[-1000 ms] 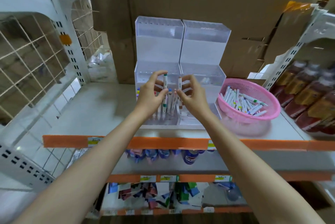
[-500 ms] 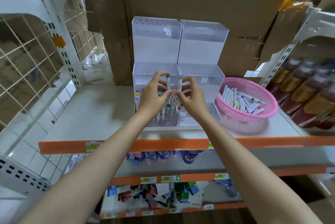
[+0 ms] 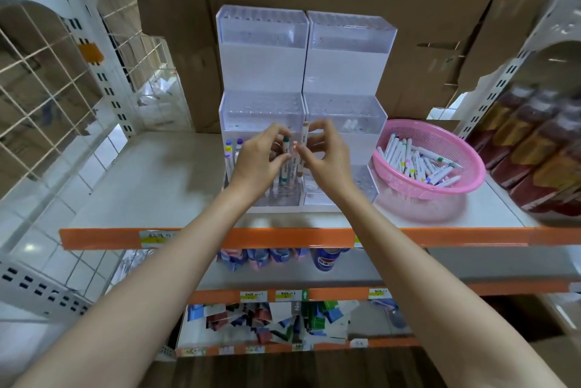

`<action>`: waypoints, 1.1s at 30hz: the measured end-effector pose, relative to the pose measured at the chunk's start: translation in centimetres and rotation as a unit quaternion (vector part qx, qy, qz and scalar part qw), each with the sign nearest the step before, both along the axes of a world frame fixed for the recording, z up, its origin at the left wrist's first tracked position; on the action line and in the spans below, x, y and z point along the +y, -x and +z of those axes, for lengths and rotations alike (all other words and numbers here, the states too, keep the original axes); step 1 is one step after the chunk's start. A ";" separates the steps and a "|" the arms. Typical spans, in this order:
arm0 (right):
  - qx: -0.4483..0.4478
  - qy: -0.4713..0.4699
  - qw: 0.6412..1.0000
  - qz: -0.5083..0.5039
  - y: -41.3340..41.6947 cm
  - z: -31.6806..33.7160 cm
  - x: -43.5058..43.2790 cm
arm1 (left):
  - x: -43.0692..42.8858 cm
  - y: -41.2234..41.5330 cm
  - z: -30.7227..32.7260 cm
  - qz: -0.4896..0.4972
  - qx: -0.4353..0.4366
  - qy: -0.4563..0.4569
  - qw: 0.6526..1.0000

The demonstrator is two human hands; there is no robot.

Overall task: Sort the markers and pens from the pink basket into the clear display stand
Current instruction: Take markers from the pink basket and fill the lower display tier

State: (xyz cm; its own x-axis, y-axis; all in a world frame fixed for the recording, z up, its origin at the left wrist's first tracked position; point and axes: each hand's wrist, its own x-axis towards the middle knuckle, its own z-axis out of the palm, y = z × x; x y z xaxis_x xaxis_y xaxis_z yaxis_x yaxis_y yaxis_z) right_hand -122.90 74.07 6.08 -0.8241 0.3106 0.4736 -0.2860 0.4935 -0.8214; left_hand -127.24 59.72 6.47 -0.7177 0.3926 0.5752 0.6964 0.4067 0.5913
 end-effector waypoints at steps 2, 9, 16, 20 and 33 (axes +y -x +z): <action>0.002 -0.004 1.000 -0.003 0.0 -0.1 0.0 | -0.1 0.0 -0.3 0.004 0.005 0.000 1.000; 0.006 -0.009 1.000 -0.008 0.0 -0.6 -0.2 | -0.1 0.6 0.0 0.039 0.045 0.040 0.997; 0.002 -0.015 1.000 0.000 0.0 -0.8 -0.5 | -0.5 1.1 -0.4 -0.001 0.030 0.121 0.992; 0.002 -0.021 1.000 0.001 0.0 -0.5 -0.5 | -0.5 1.1 -0.9 0.008 0.044 0.110 0.993; -0.002 -0.022 1.000 0.003 0.0 -1.4 -0.4 | -0.5 1.3 -0.9 0.031 0.054 0.114 0.992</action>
State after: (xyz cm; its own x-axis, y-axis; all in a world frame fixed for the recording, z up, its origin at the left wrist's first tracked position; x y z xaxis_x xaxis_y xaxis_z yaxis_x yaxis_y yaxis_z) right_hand -122.92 73.64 4.73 -0.8282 0.2838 0.4832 -0.2858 0.5278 -0.7999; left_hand -128.57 59.27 5.61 -0.6837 0.4786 0.5509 0.7201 0.5649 0.4029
